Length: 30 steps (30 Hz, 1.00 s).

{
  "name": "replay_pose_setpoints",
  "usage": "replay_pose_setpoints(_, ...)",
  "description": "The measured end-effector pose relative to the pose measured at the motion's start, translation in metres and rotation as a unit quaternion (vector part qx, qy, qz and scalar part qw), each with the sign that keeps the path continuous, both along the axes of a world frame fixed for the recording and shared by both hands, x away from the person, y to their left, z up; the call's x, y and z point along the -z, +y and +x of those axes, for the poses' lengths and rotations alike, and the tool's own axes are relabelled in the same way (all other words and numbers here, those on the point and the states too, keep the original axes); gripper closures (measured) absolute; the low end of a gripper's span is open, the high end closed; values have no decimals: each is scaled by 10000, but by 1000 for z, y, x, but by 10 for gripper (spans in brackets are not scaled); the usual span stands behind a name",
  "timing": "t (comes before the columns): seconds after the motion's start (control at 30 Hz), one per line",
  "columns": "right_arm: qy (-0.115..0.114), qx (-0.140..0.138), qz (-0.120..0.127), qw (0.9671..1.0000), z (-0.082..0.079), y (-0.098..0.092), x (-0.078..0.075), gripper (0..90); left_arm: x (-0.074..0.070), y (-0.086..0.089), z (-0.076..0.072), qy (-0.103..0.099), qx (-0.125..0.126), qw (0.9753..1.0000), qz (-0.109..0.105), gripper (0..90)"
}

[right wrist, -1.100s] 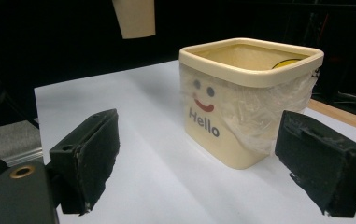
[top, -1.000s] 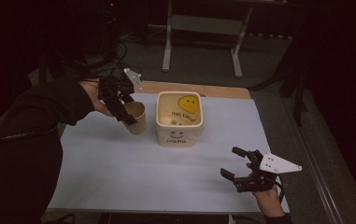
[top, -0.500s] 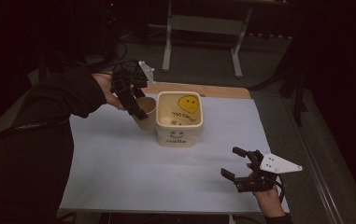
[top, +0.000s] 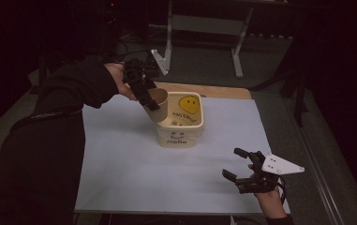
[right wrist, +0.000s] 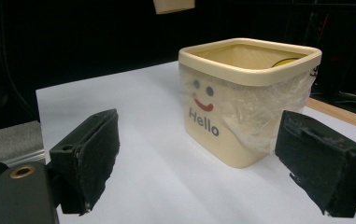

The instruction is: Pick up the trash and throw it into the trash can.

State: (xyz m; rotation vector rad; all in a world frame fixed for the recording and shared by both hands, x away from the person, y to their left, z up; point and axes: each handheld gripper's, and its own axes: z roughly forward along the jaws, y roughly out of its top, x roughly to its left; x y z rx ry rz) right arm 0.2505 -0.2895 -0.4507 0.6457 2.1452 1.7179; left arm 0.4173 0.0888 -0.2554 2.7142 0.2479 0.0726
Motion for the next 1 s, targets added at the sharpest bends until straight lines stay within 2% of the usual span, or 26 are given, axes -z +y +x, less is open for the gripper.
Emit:
replay_pose_setpoints(0.03,4,-3,4,10000,0,0,0,134,-4,-3,3,-61,21,10000,8,294)
replay_pose_setpoints(0.23,18,22,22,10000,-1,-2,0,134,-14,-12,9,-104,128,9999,13,295)
replay_pose_setpoints(0.67,21,10,66,10000,-2,-4,0,134,-16,-29,26,-121,190,9997,-29,300)
replay_pose_setpoints(0.87,32,-14,54,10000,-1,-3,0,135,-17,-37,34,-164,230,9993,-235,302)
replay_pose_setpoints(1.0,24,-9,52,10000,-2,-3,0,134,-16,-41,36,-177,243,9992,-259,302)
